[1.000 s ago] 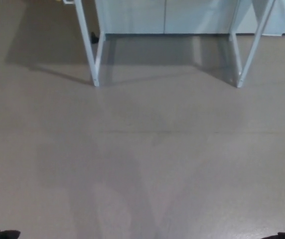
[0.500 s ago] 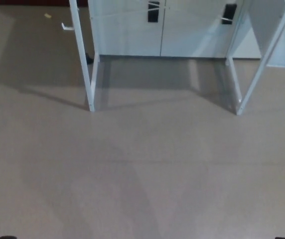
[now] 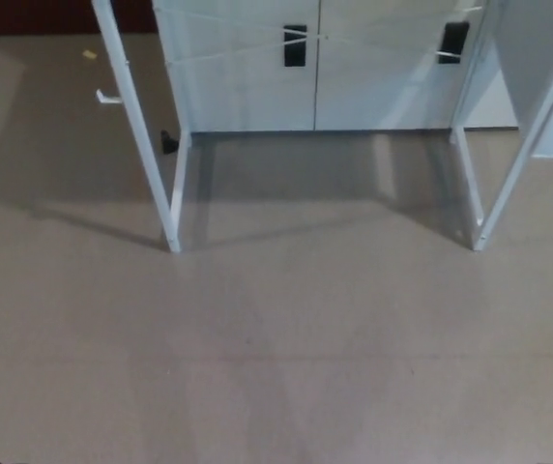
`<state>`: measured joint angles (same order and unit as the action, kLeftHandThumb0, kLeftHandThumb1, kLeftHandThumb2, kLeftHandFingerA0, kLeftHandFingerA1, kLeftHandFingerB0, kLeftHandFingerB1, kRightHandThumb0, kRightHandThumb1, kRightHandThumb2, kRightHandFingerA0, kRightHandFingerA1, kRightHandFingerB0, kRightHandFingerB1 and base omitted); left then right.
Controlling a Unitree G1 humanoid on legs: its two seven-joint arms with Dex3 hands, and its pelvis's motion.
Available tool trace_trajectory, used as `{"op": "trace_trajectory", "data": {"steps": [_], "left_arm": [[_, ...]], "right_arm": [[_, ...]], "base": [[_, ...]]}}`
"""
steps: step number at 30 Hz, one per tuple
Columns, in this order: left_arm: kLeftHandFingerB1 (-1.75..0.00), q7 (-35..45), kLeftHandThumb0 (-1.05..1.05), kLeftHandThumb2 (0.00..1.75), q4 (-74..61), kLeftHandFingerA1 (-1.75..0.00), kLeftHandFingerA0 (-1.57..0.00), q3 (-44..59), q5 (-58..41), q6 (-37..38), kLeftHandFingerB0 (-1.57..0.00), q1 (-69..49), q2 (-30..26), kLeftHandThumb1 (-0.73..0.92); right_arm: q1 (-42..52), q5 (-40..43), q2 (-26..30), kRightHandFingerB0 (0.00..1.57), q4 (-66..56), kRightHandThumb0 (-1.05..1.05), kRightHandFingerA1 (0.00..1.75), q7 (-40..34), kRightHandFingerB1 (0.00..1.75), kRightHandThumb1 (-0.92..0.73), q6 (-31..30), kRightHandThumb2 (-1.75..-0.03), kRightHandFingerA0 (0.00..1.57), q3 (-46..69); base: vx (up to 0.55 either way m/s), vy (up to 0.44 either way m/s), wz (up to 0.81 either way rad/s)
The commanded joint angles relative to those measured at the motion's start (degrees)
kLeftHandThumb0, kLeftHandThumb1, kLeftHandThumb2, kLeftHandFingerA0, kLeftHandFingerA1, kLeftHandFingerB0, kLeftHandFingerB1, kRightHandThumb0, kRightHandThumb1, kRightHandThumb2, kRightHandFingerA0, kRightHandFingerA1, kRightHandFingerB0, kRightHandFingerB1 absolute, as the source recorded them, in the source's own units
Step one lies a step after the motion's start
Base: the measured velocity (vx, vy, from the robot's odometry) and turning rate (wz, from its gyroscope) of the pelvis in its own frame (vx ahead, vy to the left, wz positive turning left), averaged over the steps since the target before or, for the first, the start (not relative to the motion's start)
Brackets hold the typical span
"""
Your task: The robot walk towards a table in front and pick up a black pencil case on the left hand side and put the pencil case into a small container on the right hand side
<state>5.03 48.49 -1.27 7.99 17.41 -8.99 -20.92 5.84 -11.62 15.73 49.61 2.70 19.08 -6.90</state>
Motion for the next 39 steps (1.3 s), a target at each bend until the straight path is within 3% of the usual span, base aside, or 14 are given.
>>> {"op": "trace_trajectory", "data": {"steps": [1,21,22,23,27,28,39], "left_arm": [[-0.34,0.4,-0.42,0.55,0.3,-0.48,-0.53,0.0,0.5,0.4,-0.38,0.2,-0.9,0.52],[-0.35,0.3,-0.42,0.56,0.3,-0.48,-0.54,-0.3,0.9,0.2,-0.38,0.2,-1.1,0.51],[-0.35,0.3,-0.42,0.55,0.2,-0.48,-0.54,-0.4,0.9,0.3,-0.38,0.1,-1.2,0.51],[-0.34,0.3,-0.42,0.55,0.1,-0.48,-0.54,-0.3,0.9,0.2,-0.39,0.1,-1.3,0.52],[-0.35,0.6,-0.41,0.56,0.7,-0.49,-0.53,0.0,0.4,0.2,-0.38,0.5,-1.1,0.52],[-0.35,0.8,-0.41,0.56,0.6,-0.49,-0.53,0.0,0.3,0.5,-0.38,0.4,-1.1,0.52],[-0.35,0.7,-0.41,0.55,0.8,-0.51,-0.53,0.1,0.4,0.5,-0.4,1.3,-1.6,0.52]], "right_arm": [[-0.3,-0.3,0.6,0.71,0.4,-0.68,0.48,0.4,0.41,-0.4,0.2,-0.55,1.01,0.0],[-0.7,-0.9,0.7,0.72,1.2,-0.69,0.48,-0.1,0.41,-0.4,0.2,-0.54,1.01,-0.7],[-0.7,-0.8,0.6,0.69,1.0,-0.75,0.55,0.0,0.5,-0.29,-0.1,-0.72,0.97,-0.6],[-0.7,-0.8,0.5,0.71,0.8,-0.68,0.48,0.0,0.41,-0.4,-0.3,-0.55,1.0,-0.7],[-1.1,-0.7,0.5,0.72,1.3,-0.69,0.48,0.1,0.41,-0.4,0.2,-0.54,1.02,-0.7],[-1.1,-0.6,0.5,0.69,1.3,-0.75,0.55,0.2,0.5,-0.29,0.0,-0.72,0.98,-0.6],[-2.0,-1.6,0.2,0.69,0.6,-0.77,0.56,-0.6,0.49,-0.27,-0.7,-0.72,1.01,-1.1]], "base": [[0.35,0.174,-0.2],[0.27,-0.007,0.07],[0.17,-0.137,-0.01],[0.16,-0.109,-0.04],[0.2,-0.037,-0.08],[0.22,0.034,-0.11],[0.26,0.147,0.01]]}}
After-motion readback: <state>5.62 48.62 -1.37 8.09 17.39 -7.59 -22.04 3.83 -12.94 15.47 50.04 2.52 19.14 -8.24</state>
